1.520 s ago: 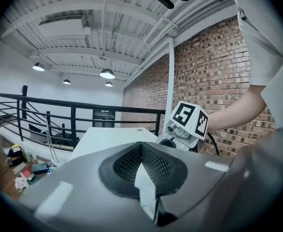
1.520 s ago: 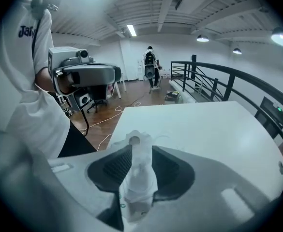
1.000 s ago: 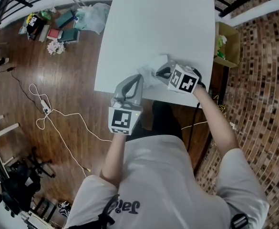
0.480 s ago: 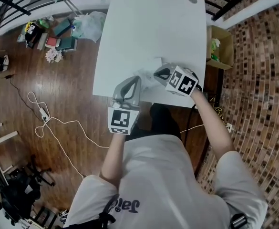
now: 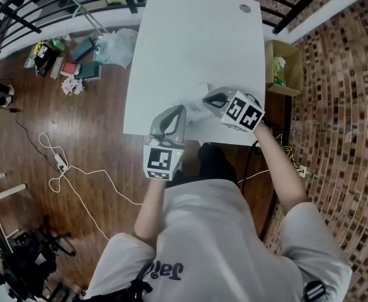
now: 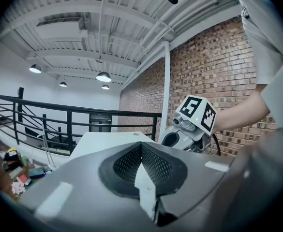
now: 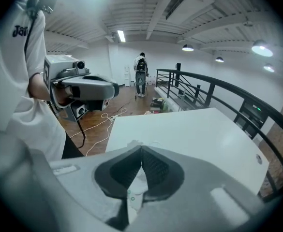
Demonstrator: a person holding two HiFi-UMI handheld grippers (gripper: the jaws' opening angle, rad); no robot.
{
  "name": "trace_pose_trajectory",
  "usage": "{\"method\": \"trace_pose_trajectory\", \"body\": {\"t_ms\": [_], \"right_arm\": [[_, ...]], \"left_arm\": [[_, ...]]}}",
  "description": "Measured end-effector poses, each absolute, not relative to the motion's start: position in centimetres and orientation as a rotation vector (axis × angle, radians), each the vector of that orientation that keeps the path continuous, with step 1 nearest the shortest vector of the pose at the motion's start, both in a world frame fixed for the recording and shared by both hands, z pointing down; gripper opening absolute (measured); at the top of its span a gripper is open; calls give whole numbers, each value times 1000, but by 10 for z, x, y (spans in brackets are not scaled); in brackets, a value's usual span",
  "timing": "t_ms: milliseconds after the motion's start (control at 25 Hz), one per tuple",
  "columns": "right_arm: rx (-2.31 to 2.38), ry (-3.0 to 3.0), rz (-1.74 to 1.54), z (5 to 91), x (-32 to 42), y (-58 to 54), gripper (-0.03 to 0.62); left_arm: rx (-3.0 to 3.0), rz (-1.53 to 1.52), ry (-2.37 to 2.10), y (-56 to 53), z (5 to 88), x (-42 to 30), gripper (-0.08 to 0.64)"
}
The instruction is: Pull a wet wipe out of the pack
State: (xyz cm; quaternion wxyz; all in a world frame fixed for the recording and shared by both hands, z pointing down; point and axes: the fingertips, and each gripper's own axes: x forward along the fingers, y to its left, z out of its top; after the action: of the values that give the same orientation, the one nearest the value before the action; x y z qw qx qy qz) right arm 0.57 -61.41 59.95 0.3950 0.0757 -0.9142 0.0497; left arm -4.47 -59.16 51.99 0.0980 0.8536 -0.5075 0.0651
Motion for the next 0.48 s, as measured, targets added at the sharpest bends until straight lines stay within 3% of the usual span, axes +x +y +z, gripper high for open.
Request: {"method": "trace_pose_trajectory", "body": {"t_ms": [480], "right_arm": [[461,-2488,91,523,28,-644,-6]], "left_arm": [[2602,175,-1436,-600,503,-30,15]]}}
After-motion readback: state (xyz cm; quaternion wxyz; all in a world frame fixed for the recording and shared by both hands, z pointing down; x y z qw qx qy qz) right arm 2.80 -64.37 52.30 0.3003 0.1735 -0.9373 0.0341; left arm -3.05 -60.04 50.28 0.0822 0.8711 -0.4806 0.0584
